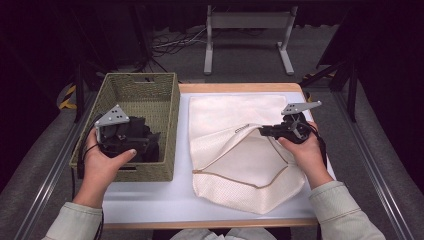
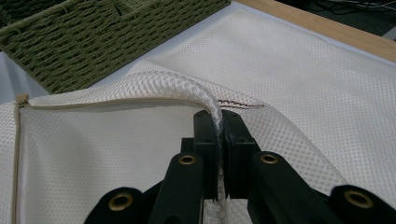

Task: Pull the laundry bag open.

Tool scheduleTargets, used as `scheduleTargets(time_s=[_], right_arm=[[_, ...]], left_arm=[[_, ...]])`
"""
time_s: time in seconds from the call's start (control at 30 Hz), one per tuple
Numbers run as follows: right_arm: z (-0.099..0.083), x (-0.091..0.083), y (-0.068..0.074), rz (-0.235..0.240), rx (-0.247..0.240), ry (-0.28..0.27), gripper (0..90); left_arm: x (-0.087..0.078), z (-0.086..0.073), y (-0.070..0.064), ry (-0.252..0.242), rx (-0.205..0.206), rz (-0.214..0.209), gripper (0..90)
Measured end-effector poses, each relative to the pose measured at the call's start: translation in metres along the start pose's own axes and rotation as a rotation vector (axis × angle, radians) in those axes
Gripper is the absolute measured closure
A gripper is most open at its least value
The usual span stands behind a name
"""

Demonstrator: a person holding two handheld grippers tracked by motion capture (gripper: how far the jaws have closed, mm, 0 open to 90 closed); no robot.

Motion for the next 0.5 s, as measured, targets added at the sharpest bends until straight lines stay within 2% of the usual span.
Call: scheduleTargets(time_s=[0.07,0.2,0.33,0.5], right_arm=[[0.0,0.0,0.0,-0.002,0.0,0.0,85.5],[-0.001,0.0,0.0,-0.001,0.002,0.003,85.4],[0.0,0.0,0.001,-0.004,-0.003,0.005,85.4],[-0.001,0.001,0.002,-0.005,-0.002,0.005,85.3]], left_arm=[[-0.001,-0.002,0.009,-0.007,-0.002,0.004,25.5],[-0.004,-0.005,0.024,0.01,-0.025,0.044,25.2],[-0.006,-0.009,0.039,0.036,-0.015,0.097,27.4],[-0.005,-0.016,0.057,0.048,-0.038,0.1,29.1]])
Point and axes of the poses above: each handheld gripper's, and its own axes: x roughly forward along the jaws, z roughly out of its top, y roughly to its left, the point moved 1 cm from there along x, roughly forward along the jaws, and after that the axes turned 10 degrees about x, right-handed, at the moved point
